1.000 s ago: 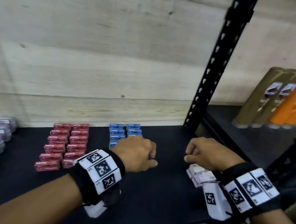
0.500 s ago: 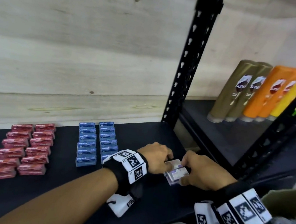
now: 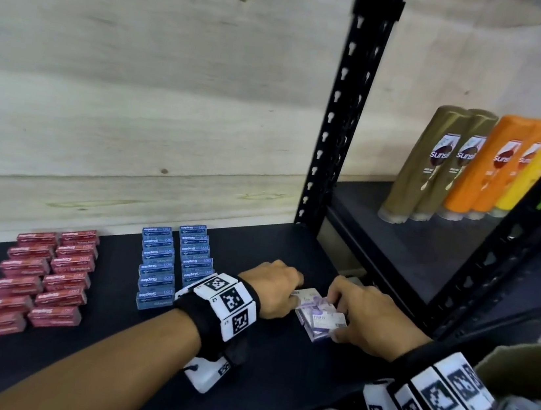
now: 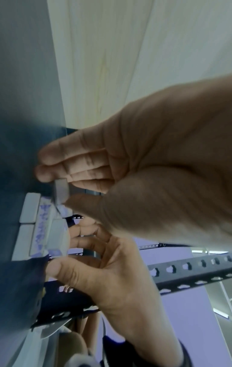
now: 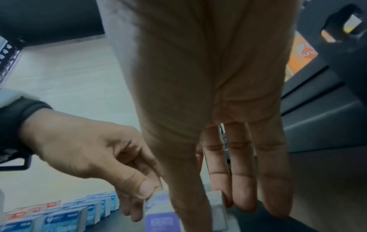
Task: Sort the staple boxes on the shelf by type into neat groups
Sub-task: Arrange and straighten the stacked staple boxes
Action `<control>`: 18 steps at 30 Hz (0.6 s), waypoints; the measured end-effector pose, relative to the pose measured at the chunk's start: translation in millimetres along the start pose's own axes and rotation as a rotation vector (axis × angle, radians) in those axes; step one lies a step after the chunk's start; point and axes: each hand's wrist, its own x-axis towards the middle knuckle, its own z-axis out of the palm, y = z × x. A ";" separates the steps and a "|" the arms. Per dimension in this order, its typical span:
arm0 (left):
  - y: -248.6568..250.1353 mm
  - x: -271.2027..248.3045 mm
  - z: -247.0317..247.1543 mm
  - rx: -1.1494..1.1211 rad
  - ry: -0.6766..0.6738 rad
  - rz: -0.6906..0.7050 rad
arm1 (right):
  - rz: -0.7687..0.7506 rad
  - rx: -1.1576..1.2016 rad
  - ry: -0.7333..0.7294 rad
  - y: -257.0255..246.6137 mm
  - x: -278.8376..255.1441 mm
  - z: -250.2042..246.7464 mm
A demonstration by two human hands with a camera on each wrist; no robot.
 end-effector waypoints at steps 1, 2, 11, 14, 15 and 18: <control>-3.8 -5.2 -1.3 0.005 0.000 -0.012 | -0.015 0.003 0.001 -0.1 -0.9 -1.5; -7.8 -10.5 -2.6 0.014 0.002 -0.019 | -0.030 0.005 0.003 -0.2 -1.8 -3.7; -56.4 -86.1 7.8 0.067 0.017 -0.064 | -0.170 -0.057 -0.092 -40.3 -3.6 -12.9; -70.0 -108.4 14.2 0.043 -0.001 -0.072 | -0.234 -0.058 -0.163 -65.6 -2.4 -6.0; -73.0 -114.4 15.3 0.021 0.001 -0.065 | -0.254 -0.062 -0.180 -73.5 -2.0 -3.5; -80.0 -132.4 16.1 -0.008 0.036 -0.046 | -0.297 -0.068 -0.228 -93.4 -0.3 4.2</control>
